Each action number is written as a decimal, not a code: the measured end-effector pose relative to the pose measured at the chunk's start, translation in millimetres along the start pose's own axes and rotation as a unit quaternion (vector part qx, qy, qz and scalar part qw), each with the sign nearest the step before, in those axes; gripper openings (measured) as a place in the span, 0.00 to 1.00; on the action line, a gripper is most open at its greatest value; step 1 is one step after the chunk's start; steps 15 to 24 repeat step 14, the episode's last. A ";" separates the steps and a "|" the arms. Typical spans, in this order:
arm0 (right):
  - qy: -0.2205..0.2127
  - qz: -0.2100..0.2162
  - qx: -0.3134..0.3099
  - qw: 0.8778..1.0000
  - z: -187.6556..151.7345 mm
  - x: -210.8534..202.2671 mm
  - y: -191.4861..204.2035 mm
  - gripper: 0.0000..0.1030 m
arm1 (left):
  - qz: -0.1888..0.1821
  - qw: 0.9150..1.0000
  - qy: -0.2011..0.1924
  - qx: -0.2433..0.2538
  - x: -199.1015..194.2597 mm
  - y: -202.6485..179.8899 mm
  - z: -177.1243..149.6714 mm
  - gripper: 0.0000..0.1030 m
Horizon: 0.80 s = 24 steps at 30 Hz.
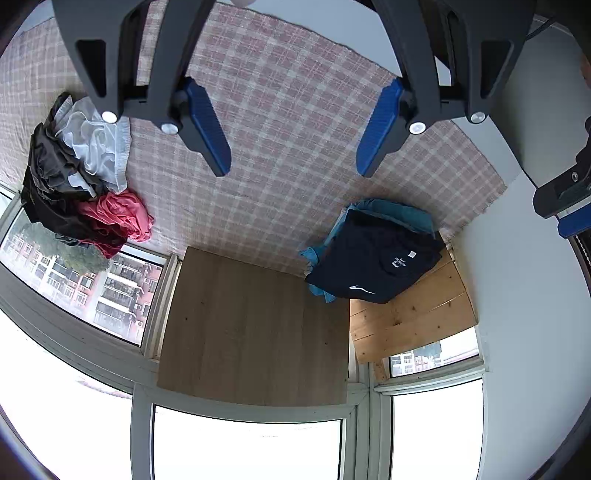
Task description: Fold clothes
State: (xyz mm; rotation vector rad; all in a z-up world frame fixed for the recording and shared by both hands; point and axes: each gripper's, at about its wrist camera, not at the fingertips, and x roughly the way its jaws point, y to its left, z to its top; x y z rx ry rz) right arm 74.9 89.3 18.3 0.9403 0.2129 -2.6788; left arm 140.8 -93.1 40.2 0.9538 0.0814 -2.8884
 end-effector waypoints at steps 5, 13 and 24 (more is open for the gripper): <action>0.006 0.000 -0.004 1.000 -2.1 3.7 -0.7 0.68 | -0.014 1.000 0.011 0.014 3.6 -8.8 -1.5 0.79; 0.015 0.002 -0.009 1.000 -2.9 10.9 1.1 0.68 | -0.002 1.000 0.011 0.021 8.1 -9.3 0.5 0.79; 0.016 0.002 -0.009 1.000 -3.4 11.9 1.0 0.68 | -0.001 1.000 0.009 0.023 7.8 -9.6 0.8 0.79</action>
